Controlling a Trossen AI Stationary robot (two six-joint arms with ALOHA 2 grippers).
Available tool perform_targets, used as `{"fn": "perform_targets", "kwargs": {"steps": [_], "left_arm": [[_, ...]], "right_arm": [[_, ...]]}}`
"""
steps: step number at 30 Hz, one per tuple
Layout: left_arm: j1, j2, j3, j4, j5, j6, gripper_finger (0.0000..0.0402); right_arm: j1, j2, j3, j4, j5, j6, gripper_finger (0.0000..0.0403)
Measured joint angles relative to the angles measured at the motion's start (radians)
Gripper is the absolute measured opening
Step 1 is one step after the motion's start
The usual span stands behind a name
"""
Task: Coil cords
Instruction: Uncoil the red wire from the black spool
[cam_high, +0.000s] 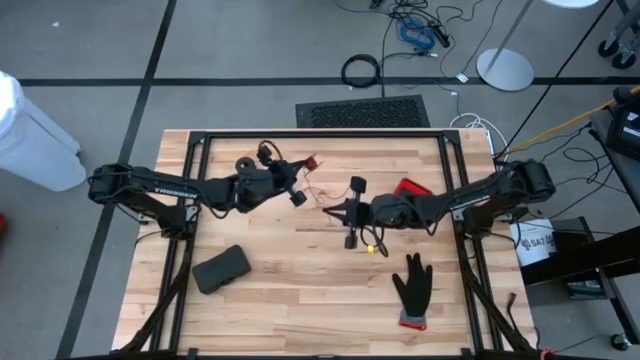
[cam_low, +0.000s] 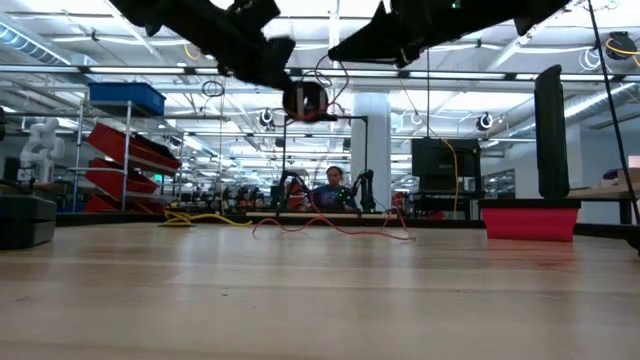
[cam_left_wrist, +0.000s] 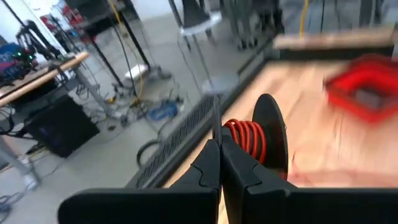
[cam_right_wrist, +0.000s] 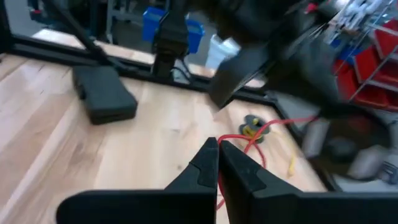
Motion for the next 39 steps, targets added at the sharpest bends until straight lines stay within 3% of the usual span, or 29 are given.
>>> {"fn": "perform_targets", "kwargs": {"steps": [4, 9, 13, 16, 22, 29, 39], "left_arm": [[0.000, 0.000, 0.000, 0.134, 0.084, -0.061, 0.0000], [-0.006, 0.000, 0.000, 0.160, 0.242, -0.136, 0.0000], [-0.021, 0.000, 0.000, 0.131, 0.292, -0.140, 0.0000], [-0.034, -0.005, 0.000, 0.061, 0.279, -0.099, 0.0000], [-0.046, -0.006, 0.000, -0.133, 0.086, -0.024, 0.0000], [-0.054, -0.006, 0.000, -0.172, 0.062, -0.018, 0.0000], [-0.057, -0.006, 0.000, -0.151, 0.082, -0.018, 0.0000]], "right_arm": [[0.009, 0.034, 0.000, -0.028, 0.004, 0.039, 0.0000], [-0.026, 0.049, -0.001, -0.152, 0.142, 0.099, 0.0000], [-0.066, 0.049, -0.001, -0.252, 0.240, 0.129, 0.0000], [-0.090, 0.047, -0.001, -0.314, 0.326, 0.145, 0.0000], [-0.099, 0.006, -0.001, -0.377, 0.446, 0.163, 0.0000], [-0.090, -0.078, -0.001, -0.505, 0.383, 0.228, 0.0020], [-0.006, -0.139, -0.001, -0.522, 0.234, 0.264, 0.0158]]}}
